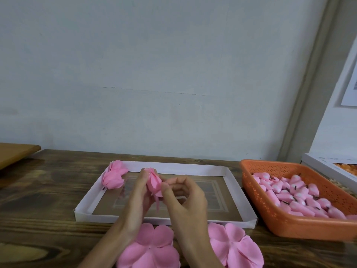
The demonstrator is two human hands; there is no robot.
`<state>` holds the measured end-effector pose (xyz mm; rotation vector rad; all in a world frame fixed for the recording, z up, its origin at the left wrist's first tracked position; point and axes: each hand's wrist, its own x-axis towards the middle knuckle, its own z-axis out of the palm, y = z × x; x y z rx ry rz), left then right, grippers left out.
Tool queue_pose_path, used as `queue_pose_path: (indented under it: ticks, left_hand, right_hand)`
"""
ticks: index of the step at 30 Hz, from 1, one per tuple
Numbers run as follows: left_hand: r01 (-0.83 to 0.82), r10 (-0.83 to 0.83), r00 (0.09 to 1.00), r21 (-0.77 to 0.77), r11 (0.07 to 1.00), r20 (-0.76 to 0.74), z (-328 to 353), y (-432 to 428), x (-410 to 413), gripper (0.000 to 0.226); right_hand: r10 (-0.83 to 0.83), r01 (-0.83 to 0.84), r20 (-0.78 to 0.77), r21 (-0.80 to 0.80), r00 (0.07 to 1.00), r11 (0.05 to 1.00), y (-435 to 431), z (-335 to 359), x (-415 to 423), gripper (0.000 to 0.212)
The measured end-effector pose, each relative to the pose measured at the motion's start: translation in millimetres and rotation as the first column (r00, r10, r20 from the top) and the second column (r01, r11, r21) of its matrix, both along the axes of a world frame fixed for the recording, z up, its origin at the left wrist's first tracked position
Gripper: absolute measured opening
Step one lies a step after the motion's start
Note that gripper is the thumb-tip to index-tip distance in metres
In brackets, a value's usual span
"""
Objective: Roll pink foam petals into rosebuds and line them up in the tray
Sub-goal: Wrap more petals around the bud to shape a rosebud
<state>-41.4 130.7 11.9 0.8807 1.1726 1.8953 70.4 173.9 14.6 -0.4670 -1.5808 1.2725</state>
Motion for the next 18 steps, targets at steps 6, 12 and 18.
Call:
queue_pose_path:
  ticks: [6,12,18]
  left_hand:
    - [-0.069,0.076,0.995,0.112,0.991,-0.063,-6,-1,-1,0.041]
    - [0.003,0.008,0.991,0.088,0.996,-0.130,-6,-3,-1,0.057]
    - [0.051,-0.033,0.992,0.155,0.987,-0.118,-9,-4,-1,0.037]
  right_hand:
    - [0.083,-0.081,-0.045,0.052,0.996,0.995,-5,2,-2,0.023]
    - [0.134,-0.130,-0.017,0.153,0.991,0.980,0,-1,-2,0.020]
    - [0.003,0.005,-0.026,0.332,1.000,0.943,7,-6,-5,0.029]
